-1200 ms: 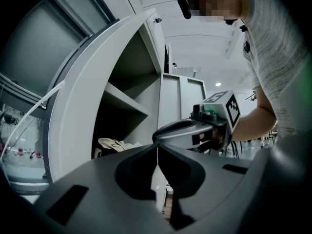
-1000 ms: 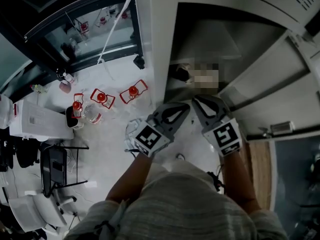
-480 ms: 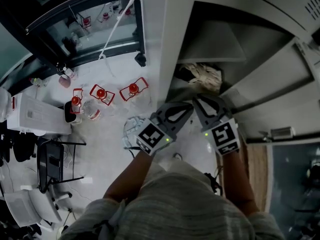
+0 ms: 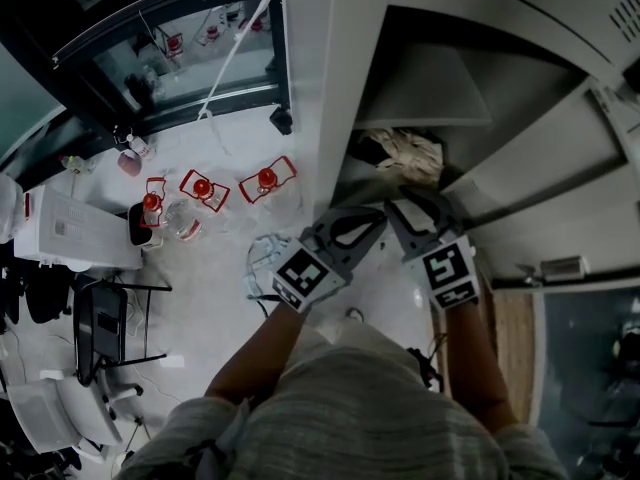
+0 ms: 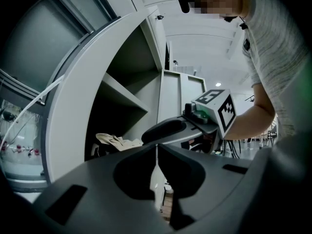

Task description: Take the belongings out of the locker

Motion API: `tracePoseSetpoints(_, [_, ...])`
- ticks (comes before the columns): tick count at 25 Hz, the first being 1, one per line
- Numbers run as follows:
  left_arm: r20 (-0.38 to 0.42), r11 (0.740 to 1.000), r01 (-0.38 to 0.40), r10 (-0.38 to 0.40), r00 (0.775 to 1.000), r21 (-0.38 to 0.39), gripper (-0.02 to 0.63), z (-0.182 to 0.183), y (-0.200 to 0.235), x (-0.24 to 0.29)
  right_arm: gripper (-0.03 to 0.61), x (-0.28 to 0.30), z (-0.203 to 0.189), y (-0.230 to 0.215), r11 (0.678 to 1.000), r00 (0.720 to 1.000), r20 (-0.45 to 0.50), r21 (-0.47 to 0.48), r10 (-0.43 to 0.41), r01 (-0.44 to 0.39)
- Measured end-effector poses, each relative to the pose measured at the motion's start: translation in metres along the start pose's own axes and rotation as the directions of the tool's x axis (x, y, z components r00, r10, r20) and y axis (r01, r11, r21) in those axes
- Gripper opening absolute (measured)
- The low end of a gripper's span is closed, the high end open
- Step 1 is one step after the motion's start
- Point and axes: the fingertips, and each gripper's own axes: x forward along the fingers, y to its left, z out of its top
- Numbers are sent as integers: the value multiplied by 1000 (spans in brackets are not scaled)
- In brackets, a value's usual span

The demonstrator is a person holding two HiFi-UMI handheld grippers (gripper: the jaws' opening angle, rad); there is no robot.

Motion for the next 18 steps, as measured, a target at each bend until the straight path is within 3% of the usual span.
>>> tracePoseSetpoints(9, [-1, 1000, -6, 6, 1000, 17, 3, -2, 2, -2, 124, 6, -1, -9, 999, 1000, -24, -37, -20, 19])
tracePoseSetpoints(18, [-11, 1000, -8, 8, 1000, 24, 3, -8, 3, -3, 124, 8, -2, -14, 997, 998, -32, -53, -52, 50])
